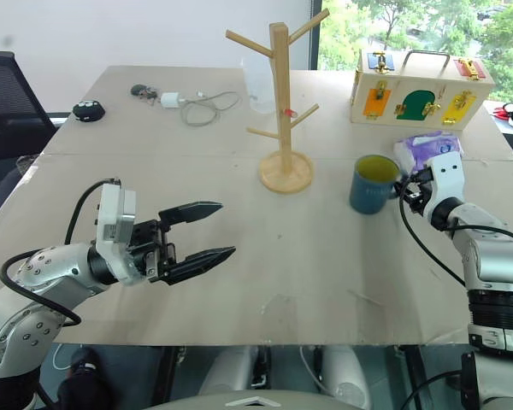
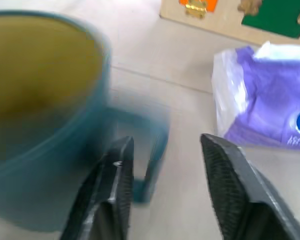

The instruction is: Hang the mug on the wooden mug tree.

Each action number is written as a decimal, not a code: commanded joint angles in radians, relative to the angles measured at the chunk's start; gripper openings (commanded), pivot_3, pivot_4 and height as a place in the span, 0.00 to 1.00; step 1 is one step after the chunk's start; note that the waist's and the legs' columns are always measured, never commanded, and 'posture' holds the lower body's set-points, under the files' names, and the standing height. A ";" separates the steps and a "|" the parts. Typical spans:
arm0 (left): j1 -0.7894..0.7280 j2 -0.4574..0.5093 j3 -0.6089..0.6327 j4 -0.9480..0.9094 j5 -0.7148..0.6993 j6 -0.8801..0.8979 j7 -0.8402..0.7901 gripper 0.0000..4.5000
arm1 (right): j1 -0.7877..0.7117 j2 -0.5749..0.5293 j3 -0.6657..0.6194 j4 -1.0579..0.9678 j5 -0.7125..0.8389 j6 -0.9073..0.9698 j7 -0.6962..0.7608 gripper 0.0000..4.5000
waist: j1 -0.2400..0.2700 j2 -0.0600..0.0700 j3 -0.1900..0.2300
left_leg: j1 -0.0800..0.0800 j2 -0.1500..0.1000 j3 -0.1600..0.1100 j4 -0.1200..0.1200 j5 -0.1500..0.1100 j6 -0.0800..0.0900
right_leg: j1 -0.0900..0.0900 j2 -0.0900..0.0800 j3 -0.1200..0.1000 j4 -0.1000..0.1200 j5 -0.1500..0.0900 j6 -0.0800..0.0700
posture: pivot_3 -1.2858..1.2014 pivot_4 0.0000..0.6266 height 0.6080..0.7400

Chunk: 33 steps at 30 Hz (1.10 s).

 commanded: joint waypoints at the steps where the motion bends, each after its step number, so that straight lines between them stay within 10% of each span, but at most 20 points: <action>1: 0.002 0.006 0.030 -0.024 -0.008 -0.010 0.006 1.00 | -0.039 -0.002 -0.006 0.021 -0.010 -0.042 -0.001 0.46 | 0.000 0.000 0.000 | 0.000 0.000 0.000 0.000 0.000 0.000 | 0.000 0.000 0.000 0.000 0.000 0.000 | 0.52 0.24 1.00; 8: -0.001 0.013 0.034 -0.035 -0.014 -0.004 0.018 1.00 | -0.074 0.015 0.015 0.095 -0.030 -0.071 0.002 0.46 | -0.001 0.000 0.000 | 0.000 0.000 0.000 0.000 0.000 0.000 | 0.000 0.000 0.000 0.000 0.000 0.000 | 0.52 0.24 1.00; 13: 0.007 0.021 0.050 -0.038 -0.022 -0.003 0.023 1.00 | -0.032 0.028 0.004 0.031 -0.016 -0.021 -0.020 0.11 | 0.000 0.000 0.000 | 0.000 0.000 0.000 0.000 0.001 -0.001 | 0.000 0.000 0.000 0.000 0.000 0.000 | 0.52 0.24 1.00; 19: 0.005 0.018 0.048 -0.033 -0.020 -0.005 0.023 1.00 | 0.011 0.043 -0.006 -0.029 0.005 0.009 -0.041 0.01 | 0.000 0.000 0.000 | 0.000 0.000 0.000 0.000 0.001 -0.002 | 0.000 0.000 0.000 0.000 0.000 0.000 | 0.52 0.24 1.00; 33: 0.008 0.000 0.063 -0.022 -0.018 -0.016 0.031 1.00 | -0.062 0.019 0.007 -0.199 0.051 0.104 -0.027 0.01 | -0.003 0.000 0.000 | 0.000 0.000 0.001 0.000 0.001 -0.001 | 0.000 0.000 0.001 0.000 0.000 0.000 | 0.52 0.24 1.00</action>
